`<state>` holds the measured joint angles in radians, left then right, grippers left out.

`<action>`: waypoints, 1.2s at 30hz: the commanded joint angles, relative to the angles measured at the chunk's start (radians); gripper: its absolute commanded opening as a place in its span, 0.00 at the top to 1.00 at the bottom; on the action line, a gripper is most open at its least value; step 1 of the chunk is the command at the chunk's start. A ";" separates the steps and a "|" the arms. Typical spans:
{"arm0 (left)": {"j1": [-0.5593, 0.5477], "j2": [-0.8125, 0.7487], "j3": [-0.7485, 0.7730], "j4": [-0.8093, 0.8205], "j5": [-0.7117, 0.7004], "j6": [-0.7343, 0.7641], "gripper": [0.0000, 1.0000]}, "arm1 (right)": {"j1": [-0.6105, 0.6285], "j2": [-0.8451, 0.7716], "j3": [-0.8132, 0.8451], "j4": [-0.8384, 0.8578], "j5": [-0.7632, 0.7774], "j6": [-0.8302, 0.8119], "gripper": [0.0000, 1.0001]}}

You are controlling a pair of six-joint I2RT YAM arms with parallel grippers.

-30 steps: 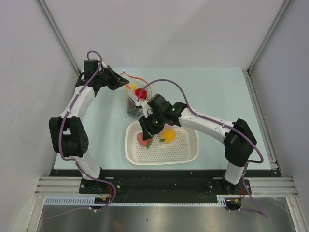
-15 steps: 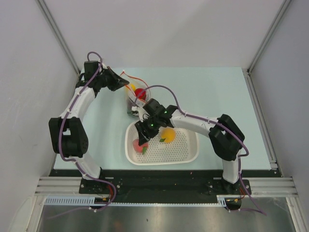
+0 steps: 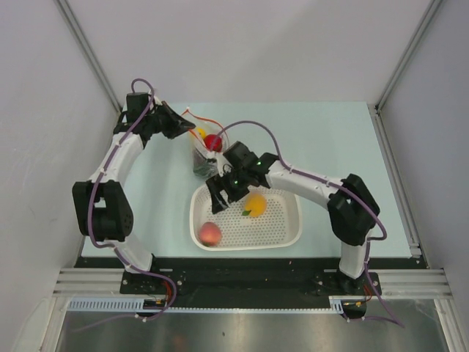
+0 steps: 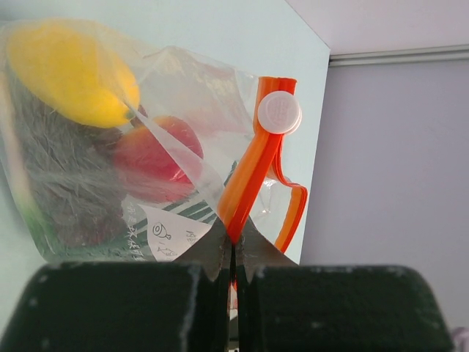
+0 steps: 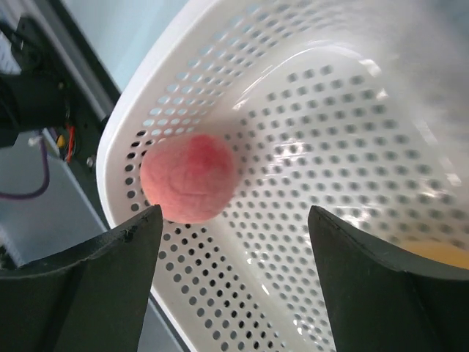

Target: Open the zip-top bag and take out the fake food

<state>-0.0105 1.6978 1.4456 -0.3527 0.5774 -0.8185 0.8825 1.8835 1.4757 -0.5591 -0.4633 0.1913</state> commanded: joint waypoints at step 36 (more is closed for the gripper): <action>-0.060 -0.107 -0.036 -0.028 -0.010 0.033 1.00 | -0.169 0.456 0.818 0.047 0.462 0.016 0.67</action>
<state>-0.0635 1.6379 1.3800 -0.3645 0.5751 -0.8177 0.7155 2.3215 2.2414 -0.4828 -0.0860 0.2970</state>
